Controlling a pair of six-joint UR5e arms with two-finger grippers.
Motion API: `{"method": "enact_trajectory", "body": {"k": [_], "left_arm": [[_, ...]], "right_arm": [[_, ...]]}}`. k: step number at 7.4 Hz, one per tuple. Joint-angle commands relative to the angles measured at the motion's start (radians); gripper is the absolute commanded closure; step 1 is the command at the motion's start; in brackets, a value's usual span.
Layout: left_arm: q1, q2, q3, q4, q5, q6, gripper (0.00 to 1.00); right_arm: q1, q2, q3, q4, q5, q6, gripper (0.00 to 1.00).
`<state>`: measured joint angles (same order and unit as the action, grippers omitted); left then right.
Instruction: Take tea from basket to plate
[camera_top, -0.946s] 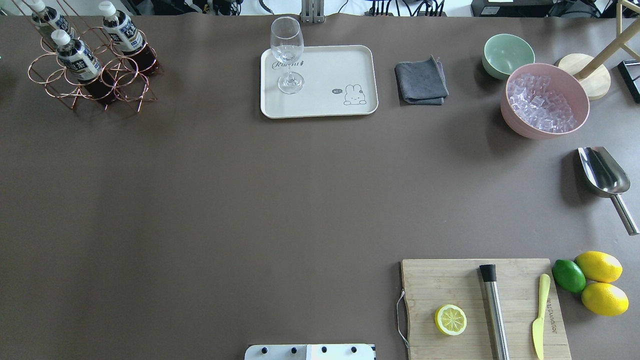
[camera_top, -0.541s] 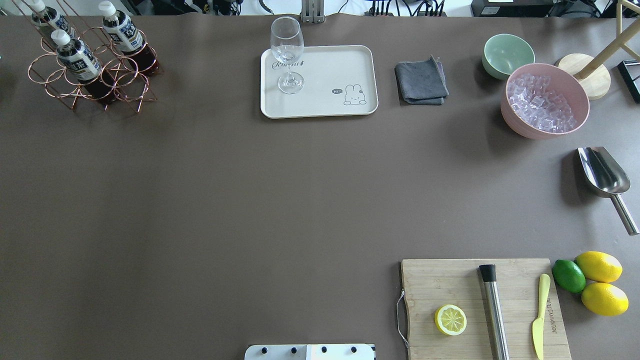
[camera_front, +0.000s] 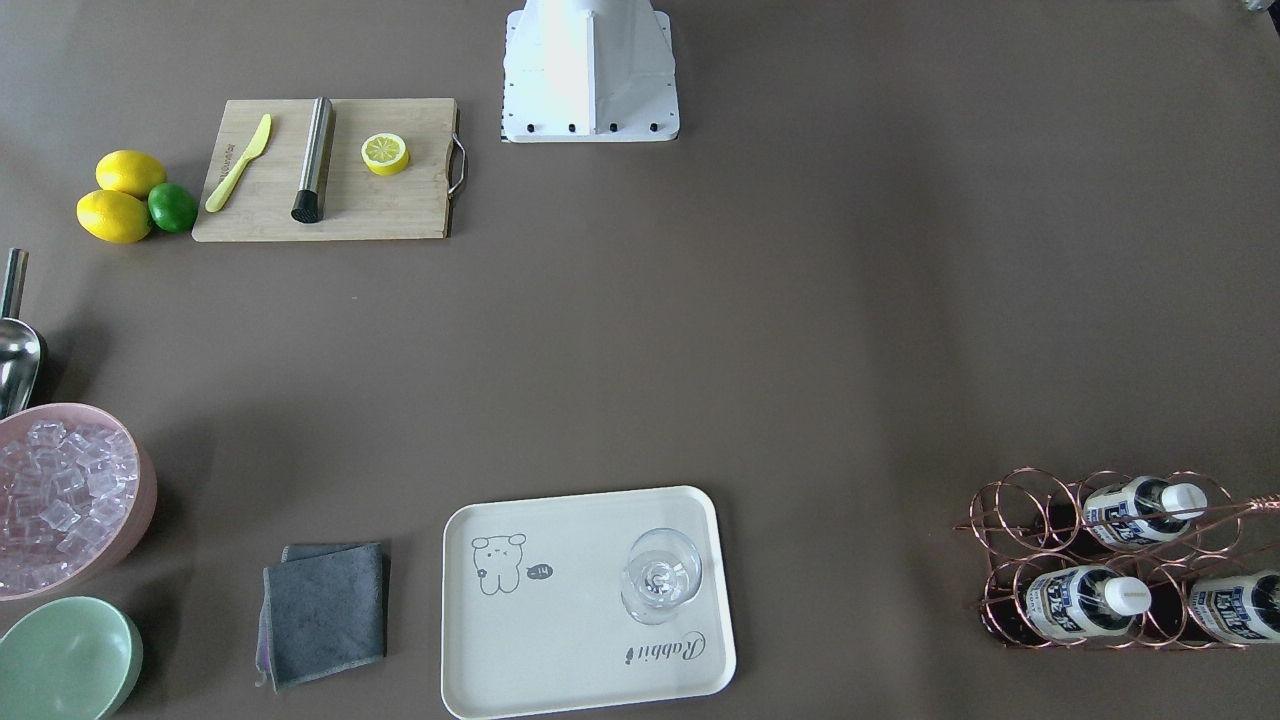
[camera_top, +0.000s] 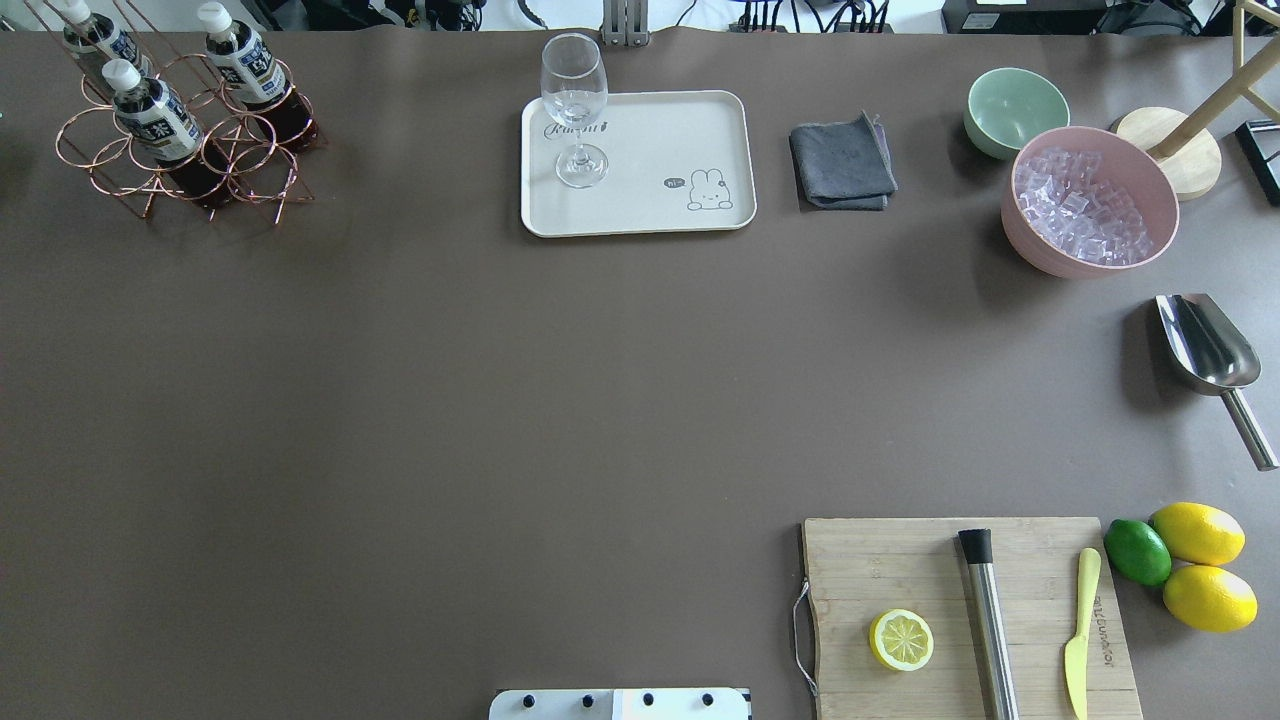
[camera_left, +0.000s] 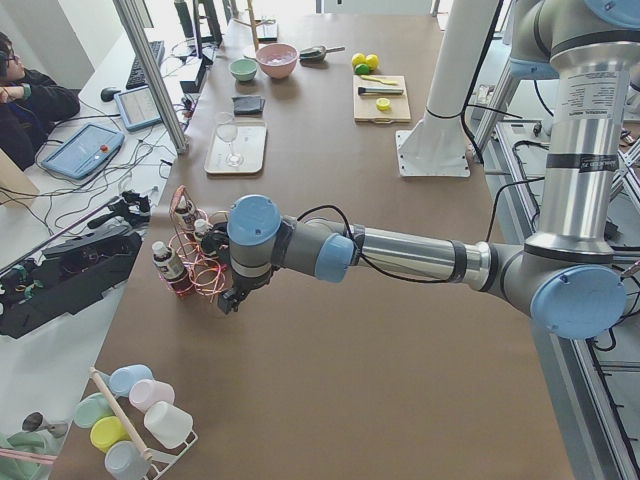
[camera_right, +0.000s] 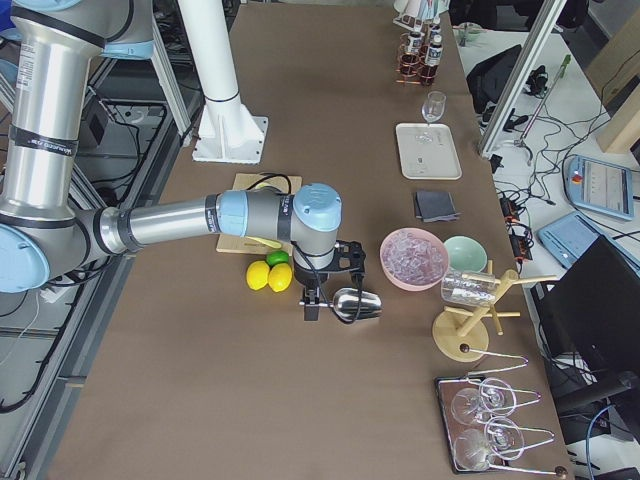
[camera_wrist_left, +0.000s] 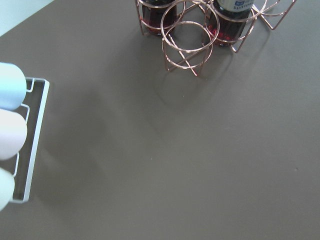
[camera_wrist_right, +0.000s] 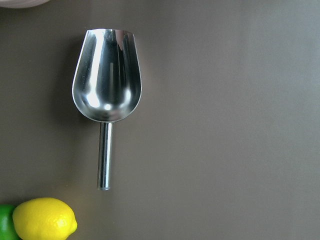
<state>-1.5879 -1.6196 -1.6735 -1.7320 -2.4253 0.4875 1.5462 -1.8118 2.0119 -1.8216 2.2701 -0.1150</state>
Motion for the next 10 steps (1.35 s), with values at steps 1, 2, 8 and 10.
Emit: {"method": "enact_trajectory", "body": {"k": [1, 2, 8, 10], "left_arm": [[0.139, -0.273, 0.145, -0.046, 0.008, 0.015, 0.02], [0.138, -0.349, 0.150, -0.044, 0.011, 0.061, 0.02], [0.123, -0.572, 0.194, 0.082, 0.071, 0.437, 0.02], [0.157, -0.614, 0.305, 0.092, 0.066, 0.515, 0.02]], "right_arm": [[0.000, 0.000, -0.001, -0.001, -0.001, 0.000, 0.00], [0.000, 0.000, -0.004, -0.001, 0.000, 0.000, 0.00], [-0.002, 0.025, -0.033, 0.008, -0.006, 0.000, 0.00], [-0.002, 0.034, -0.054, 0.013, -0.001, 0.012, 0.00]]}}
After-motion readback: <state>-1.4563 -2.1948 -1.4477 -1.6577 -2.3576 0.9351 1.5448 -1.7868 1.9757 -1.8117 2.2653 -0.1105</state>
